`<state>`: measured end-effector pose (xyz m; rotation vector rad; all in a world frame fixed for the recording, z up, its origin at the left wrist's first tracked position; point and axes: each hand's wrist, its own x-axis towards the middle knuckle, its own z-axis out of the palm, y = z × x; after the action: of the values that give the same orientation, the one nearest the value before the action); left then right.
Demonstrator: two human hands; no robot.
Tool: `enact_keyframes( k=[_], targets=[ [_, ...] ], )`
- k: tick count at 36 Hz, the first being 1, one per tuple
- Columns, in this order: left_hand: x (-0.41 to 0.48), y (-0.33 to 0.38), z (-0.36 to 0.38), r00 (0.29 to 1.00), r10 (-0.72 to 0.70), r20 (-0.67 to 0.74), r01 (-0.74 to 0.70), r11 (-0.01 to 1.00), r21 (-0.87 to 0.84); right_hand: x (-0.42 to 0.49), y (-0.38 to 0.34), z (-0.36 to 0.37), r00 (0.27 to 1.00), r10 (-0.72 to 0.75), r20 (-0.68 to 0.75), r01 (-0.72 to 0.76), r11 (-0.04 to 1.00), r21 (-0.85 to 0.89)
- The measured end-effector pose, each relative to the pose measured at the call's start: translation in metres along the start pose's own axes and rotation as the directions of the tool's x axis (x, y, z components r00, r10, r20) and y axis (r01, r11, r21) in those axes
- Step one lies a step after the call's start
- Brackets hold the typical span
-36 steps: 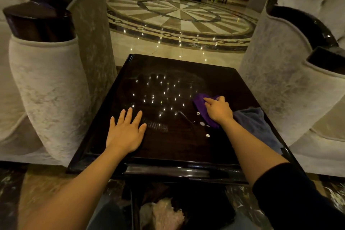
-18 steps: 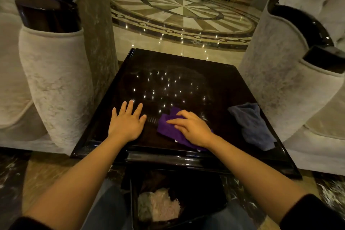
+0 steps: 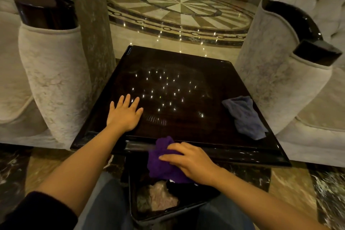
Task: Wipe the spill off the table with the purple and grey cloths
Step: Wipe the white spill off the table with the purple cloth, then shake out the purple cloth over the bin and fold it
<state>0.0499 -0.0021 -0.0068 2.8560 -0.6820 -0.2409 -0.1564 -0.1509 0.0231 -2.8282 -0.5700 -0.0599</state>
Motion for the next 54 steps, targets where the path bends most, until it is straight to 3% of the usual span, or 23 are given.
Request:
enact_keyframes(
  k=[4, 8, 10, 12, 14, 16, 21, 26, 33, 36, 41, 45, 50, 52, 54],
  targets=[
    [-0.007, 0.004, -0.008, 0.994, 0.052, -0.094, -0.065, 0.987, -0.148, -0.001, -0.001, -0.015, 0.998, -0.008, -0.061, 0.010, 0.999, 0.034],
    [-0.028, 0.016, -0.025, 0.962, 0.121, -0.244, -0.211, 0.897, -0.388, 0.000, -0.003, -0.032, 0.999, -0.004, -0.052, 0.007, 0.999, 0.045],
    [-0.046, 0.024, -0.035, 0.971, 0.211, -0.109, -0.233, 0.760, -0.607, 0.001, -0.002, -0.037, 0.998, 0.006, -0.061, -0.003, 0.999, 0.053],
    [-0.064, 0.032, -0.045, 0.920, 0.381, 0.091, -0.177, 0.611, -0.771, 0.002, 0.001, -0.041, 0.996, 0.033, -0.085, -0.028, 0.998, 0.060],
    [-0.077, 0.038, -0.050, 0.842, 0.504, 0.195, -0.203, 0.630, -0.750, 0.004, 0.004, -0.045, 0.993, 0.071, -0.090, -0.064, 0.995, 0.081],
    [-0.084, 0.043, -0.050, 0.811, 0.548, 0.204, -0.291, 0.680, -0.672, 0.006, 0.006, -0.048, 0.991, 0.100, -0.089, -0.090, 0.990, 0.107],
    [-0.092, 0.054, -0.053, 0.833, 0.549, 0.073, -0.471, 0.771, -0.428, 0.008, 0.007, -0.053, 0.982, 0.180, -0.063, -0.164, 0.966, 0.200],
    [-0.104, 0.059, -0.057, 0.821, 0.571, -0.014, -0.554, 0.789, -0.265, 0.000, 0.014, -0.057, 0.960, 0.273, -0.067, -0.254, 0.944, 0.211],
    [-0.122, 0.063, -0.061, 0.816, 0.563, -0.134, -0.578, 0.785, -0.222, -0.014, 0.020, -0.072, 0.953, 0.289, -0.094, -0.286, 0.957, 0.049],
    [-0.126, 0.064, -0.063, 0.791, 0.568, -0.229, -0.609, 0.769, -0.195, -0.018, 0.024, -0.082, 0.962, 0.267, -0.053, -0.261, 0.961, 0.096],
    [-0.127, 0.065, -0.069, 0.815, 0.503, -0.289, -0.572, 0.777, -0.262, -0.021, 0.029, -0.102, 0.965, 0.263, -0.007, -0.256, 0.944, 0.209],
    [-0.125, 0.065, -0.077, 0.788, 0.491, -0.372, -0.602, 0.741, -0.297, -0.025, 0.031, -0.113, 0.955, 0.277, -0.109, -0.236, 0.927, 0.291],
    [-0.127, 0.063, -0.089, 0.769, 0.419, -0.483, -0.616, 0.688, -0.384, -0.027, 0.027, -0.115, 0.895, 0.253, -0.366, -0.159, 0.950, 0.268],
    [-0.126, 0.063, -0.088, 0.780, 0.395, -0.486, -0.607, 0.667, -0.432, -0.026, 0.024, -0.107, 0.860, 0.236, -0.453, -0.135, 0.960, 0.244],
    [-0.120, 0.063, -0.081, 0.825, 0.386, -0.412, -0.554, 0.698, -0.454, -0.023, 0.024, -0.098, 0.871, 0.270, -0.411, -0.178, 0.952, 0.249]
  ],
)
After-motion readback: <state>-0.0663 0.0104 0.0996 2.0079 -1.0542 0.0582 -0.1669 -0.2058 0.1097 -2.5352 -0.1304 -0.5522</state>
